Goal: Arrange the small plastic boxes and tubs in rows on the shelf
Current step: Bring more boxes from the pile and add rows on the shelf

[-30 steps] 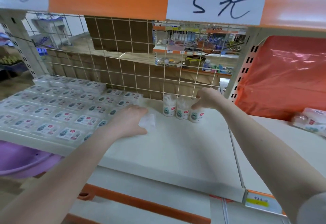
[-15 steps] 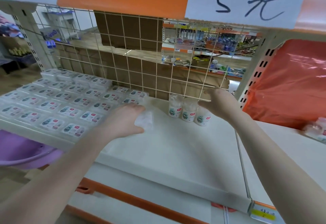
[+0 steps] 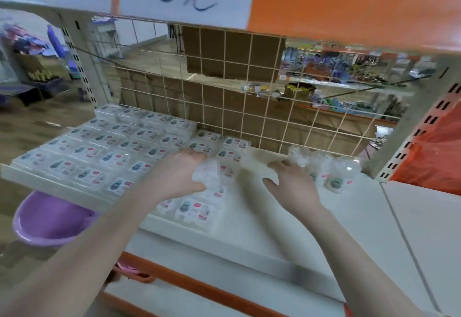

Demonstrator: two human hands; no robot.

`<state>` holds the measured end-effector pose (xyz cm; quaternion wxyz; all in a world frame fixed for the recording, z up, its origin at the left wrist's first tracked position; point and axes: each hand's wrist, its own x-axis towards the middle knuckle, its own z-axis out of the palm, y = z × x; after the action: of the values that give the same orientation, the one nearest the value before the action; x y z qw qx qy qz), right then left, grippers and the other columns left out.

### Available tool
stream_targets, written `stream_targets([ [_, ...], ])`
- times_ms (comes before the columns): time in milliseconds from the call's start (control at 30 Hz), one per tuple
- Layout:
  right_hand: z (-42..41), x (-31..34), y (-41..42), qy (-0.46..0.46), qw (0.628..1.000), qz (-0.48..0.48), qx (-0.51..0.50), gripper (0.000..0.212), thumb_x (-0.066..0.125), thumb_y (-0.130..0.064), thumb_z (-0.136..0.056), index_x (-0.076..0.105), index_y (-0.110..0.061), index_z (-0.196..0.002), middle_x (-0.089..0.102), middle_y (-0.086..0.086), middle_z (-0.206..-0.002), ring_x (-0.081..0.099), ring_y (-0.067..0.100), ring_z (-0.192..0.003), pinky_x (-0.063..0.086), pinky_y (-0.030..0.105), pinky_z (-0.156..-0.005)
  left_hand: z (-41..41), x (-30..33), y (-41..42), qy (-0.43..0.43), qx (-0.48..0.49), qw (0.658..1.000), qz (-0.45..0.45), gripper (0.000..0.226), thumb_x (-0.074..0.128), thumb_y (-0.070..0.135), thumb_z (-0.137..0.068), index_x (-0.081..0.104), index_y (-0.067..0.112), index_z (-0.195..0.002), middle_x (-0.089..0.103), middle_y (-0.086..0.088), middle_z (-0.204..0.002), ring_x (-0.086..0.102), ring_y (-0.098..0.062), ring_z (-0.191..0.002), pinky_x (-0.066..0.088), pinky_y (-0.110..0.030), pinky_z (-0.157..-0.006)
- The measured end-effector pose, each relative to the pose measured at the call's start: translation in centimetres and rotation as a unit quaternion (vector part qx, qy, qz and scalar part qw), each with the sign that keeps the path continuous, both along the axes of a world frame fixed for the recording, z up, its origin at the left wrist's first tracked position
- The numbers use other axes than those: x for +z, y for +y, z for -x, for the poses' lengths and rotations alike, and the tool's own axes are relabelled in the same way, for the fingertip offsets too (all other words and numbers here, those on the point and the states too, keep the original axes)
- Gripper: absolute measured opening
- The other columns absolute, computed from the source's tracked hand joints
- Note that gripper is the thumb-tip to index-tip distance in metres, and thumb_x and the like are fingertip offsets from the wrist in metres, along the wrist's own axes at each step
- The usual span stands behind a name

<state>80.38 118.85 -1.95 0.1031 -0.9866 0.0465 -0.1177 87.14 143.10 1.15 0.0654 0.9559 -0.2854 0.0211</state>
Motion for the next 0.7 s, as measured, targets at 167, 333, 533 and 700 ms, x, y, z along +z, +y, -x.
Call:
stream_targets([
  [167,-2.4,-2.8,4.4,0.038,0.997,0.011,-0.072,0.036,0.048,-0.027,-0.091,0.051,-0.015,-0.125,0.054,0.008,-0.119,0.051,0.028,-0.108,0.041,0.033,-0.078,-3.5,-0.5,4.3,-0.010,-0.039,0.999,-0.026,0.065,0.066,0.043,-0.078,0.044,0.021,-0.135,0.049,-0.002,-0.134,0.044,-0.021,-0.122,0.044,-0.034,-0.092],
  [333,-3.4,-4.7,7.1,0.043,0.989,0.011,-0.138,0.033,0.046,-0.024,-0.090,0.054,-0.013,-0.120,0.056,0.009,-0.114,0.049,0.028,-0.104,0.039,0.034,-0.081,-5.9,-0.7,6.6,-0.019,-0.091,0.994,-0.055,0.062,0.062,0.044,-0.077,0.045,0.023,-0.133,0.051,-0.002,-0.131,0.046,-0.022,-0.119,0.049,-0.041,-0.088],
  [533,-3.5,-5.6,7.7,0.042,0.984,0.041,-0.167,0.036,0.037,-0.030,-0.097,0.055,-0.014,-0.123,0.055,0.007,-0.120,0.047,0.026,-0.110,0.037,0.032,-0.091,-7.2,-0.9,6.2,-0.017,-0.156,0.986,-0.049,0.055,0.061,0.042,-0.079,0.049,0.020,-0.129,0.054,-0.003,-0.124,0.050,-0.022,-0.112,0.040,-0.028,-0.077],
  [700,-3.5,-5.7,7.7,0.039,0.983,0.046,-0.172,0.037,0.038,-0.033,-0.096,0.056,-0.016,-0.123,0.055,0.005,-0.120,0.047,0.025,-0.110,0.036,0.032,-0.091,-7.8,-1.2,5.2,-0.029,-0.174,0.983,-0.058,0.057,0.058,0.043,-0.083,0.044,0.021,-0.134,0.051,-0.001,-0.130,0.048,-0.022,-0.119,0.039,-0.028,-0.073],
])
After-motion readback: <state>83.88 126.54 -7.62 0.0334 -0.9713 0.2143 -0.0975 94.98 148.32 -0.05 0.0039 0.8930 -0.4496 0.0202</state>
